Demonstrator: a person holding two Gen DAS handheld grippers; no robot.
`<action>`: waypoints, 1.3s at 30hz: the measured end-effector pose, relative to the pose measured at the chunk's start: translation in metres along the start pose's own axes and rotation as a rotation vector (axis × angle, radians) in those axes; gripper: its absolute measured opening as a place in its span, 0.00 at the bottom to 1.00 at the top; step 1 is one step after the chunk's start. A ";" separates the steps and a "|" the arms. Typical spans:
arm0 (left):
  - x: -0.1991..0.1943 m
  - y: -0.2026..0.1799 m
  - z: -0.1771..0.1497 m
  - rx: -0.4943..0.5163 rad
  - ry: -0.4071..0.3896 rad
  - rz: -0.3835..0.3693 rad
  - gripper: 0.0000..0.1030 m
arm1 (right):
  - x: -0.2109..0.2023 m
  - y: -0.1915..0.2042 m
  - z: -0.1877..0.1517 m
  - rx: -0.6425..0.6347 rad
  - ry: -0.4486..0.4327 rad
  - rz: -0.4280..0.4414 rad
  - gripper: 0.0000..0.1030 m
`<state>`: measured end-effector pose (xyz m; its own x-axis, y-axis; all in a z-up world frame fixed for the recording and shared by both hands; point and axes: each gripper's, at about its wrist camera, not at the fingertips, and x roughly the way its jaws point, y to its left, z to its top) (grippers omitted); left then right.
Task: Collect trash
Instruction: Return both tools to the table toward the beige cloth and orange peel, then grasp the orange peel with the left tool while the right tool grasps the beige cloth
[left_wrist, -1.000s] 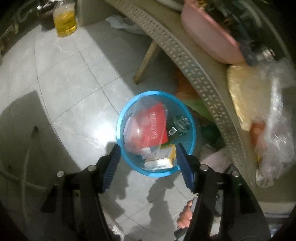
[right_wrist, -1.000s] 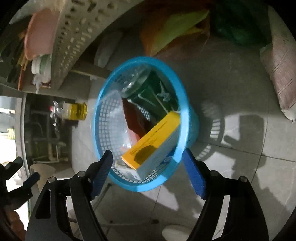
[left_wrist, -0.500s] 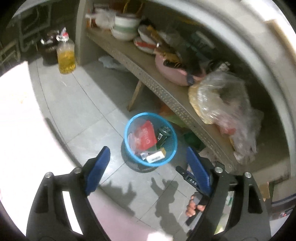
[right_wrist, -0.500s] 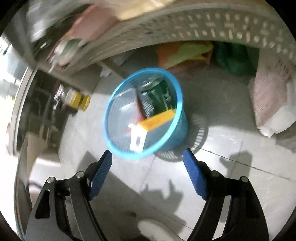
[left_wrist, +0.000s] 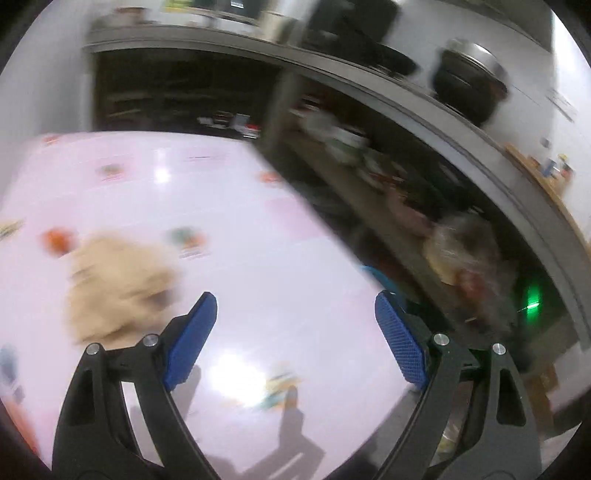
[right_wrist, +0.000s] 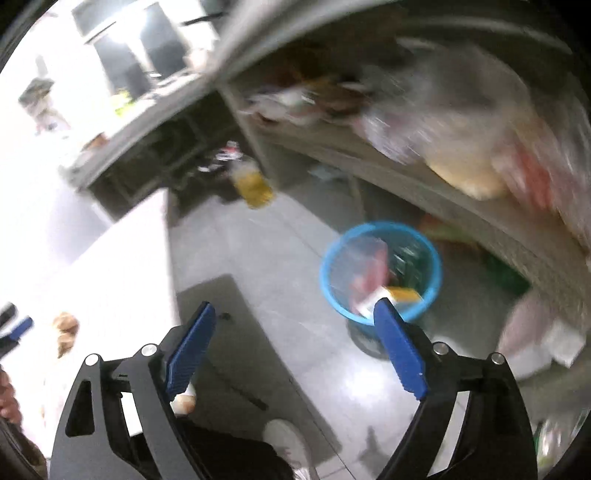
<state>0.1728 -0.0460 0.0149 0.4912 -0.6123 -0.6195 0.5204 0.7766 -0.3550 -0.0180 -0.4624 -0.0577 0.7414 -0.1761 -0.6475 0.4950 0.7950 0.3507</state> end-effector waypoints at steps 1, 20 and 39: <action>-0.013 0.016 -0.007 -0.024 -0.015 0.040 0.81 | -0.004 0.017 0.003 -0.035 -0.003 0.033 0.83; -0.036 0.194 0.038 -0.432 -0.036 0.236 0.81 | 0.073 0.405 -0.049 -0.918 0.305 0.508 0.86; 0.077 0.243 0.063 -0.290 0.170 0.382 0.40 | 0.147 0.436 -0.081 -1.017 0.407 0.459 0.42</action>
<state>0.3809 0.0862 -0.0753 0.4758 -0.2625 -0.8395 0.0986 0.9643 -0.2457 0.2704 -0.0950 -0.0551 0.4659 0.2967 -0.8336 -0.5029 0.8639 0.0264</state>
